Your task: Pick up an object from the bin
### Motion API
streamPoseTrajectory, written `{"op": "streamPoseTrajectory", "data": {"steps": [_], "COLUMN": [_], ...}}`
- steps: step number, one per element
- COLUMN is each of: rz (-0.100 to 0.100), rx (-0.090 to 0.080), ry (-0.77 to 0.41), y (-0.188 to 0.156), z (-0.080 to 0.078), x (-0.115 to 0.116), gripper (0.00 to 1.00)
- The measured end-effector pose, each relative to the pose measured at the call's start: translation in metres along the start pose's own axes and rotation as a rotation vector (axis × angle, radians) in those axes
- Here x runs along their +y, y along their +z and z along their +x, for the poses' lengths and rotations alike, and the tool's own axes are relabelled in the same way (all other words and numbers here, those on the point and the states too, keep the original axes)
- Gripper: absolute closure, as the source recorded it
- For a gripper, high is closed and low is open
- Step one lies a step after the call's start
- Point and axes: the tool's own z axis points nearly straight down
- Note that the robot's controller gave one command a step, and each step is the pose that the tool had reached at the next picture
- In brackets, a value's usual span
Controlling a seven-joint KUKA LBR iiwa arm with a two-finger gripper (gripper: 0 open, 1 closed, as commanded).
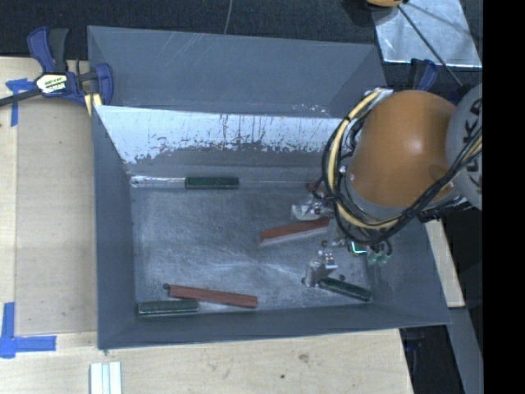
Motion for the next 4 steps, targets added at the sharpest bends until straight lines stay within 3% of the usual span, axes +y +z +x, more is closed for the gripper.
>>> {"op": "streamPoseTrajectory", "data": {"steps": [1,2,3,4], "rz": [0.000,0.000,-0.002,-0.002], "rx": [-0.008,-0.020,-0.035,-0.035], "ry": [0.000,0.003,0.041,0.041], "y": [-0.004,0.045,0.126,0.126], "z": [-0.002,-0.049,-0.044,-0.044], "x": [0.000,0.012,0.011,0.011], "gripper": [0.00,0.00,1.00,1.00]}}
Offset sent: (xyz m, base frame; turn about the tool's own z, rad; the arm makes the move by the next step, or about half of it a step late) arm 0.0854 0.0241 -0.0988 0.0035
